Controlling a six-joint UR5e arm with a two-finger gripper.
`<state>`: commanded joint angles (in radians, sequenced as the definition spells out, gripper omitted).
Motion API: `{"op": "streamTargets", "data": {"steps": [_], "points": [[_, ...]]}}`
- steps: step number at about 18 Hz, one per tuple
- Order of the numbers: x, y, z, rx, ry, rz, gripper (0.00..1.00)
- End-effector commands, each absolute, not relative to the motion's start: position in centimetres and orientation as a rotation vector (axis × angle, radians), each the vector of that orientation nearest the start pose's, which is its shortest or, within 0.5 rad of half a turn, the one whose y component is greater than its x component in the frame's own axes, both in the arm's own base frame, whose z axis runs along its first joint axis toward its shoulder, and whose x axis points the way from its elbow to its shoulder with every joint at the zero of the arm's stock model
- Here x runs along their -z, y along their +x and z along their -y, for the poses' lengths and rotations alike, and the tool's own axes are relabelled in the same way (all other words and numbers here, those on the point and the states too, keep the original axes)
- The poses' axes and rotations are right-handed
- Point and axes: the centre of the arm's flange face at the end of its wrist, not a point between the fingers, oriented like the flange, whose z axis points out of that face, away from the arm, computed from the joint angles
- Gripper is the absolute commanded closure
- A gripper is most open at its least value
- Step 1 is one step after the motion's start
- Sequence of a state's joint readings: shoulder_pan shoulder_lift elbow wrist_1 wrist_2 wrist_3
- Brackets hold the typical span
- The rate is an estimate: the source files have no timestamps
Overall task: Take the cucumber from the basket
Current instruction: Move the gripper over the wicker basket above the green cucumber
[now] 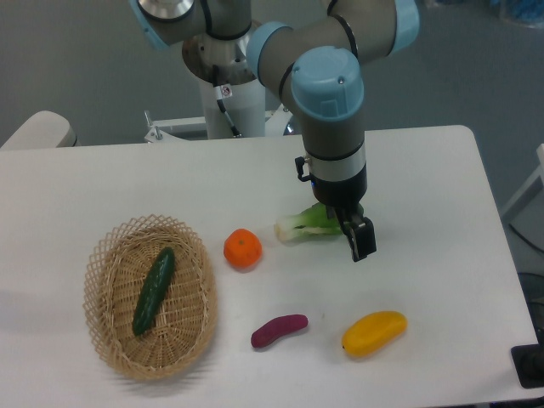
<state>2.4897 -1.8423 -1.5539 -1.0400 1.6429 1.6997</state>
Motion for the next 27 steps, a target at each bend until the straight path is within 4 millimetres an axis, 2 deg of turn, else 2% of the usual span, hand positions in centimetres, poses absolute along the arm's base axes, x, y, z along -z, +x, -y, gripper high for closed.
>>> {"op": "streamTargets", "data": {"steps": [4,8,10,11,15,19,21,24,26,27], "points": [[-40.4,-41.2,-47.6,-0.445,-2.879,-1.173,0.00],[-40.5,-39.3,-49.1,-0.437,-2.874,-1.144,0.00],[-40.1,-36.8,-50.3,-0.423,-2.894,-1.044,0.00],[-40.6,-35.7,-50.7,-0.432,-2.905,-0.955,0.00],[-40.2,-30.0,-54.5,-0.384,-2.951,-0.562,0.00],[-39.3,-25.0,-56.9,-0.312,-2.971,-0.123,0.00],[-36.9,-22.3,-57.9,-0.252,-2.991,0.054,0.00],[-34.7,-19.0,-59.4,-0.229,-3.019,0.091,0.00],[-33.1,-18.2,-59.6,-0.187,-3.026,0.230,0.00],[-32.1,-17.0,-59.6,-0.178,-3.038,0.243,0.00]]}}
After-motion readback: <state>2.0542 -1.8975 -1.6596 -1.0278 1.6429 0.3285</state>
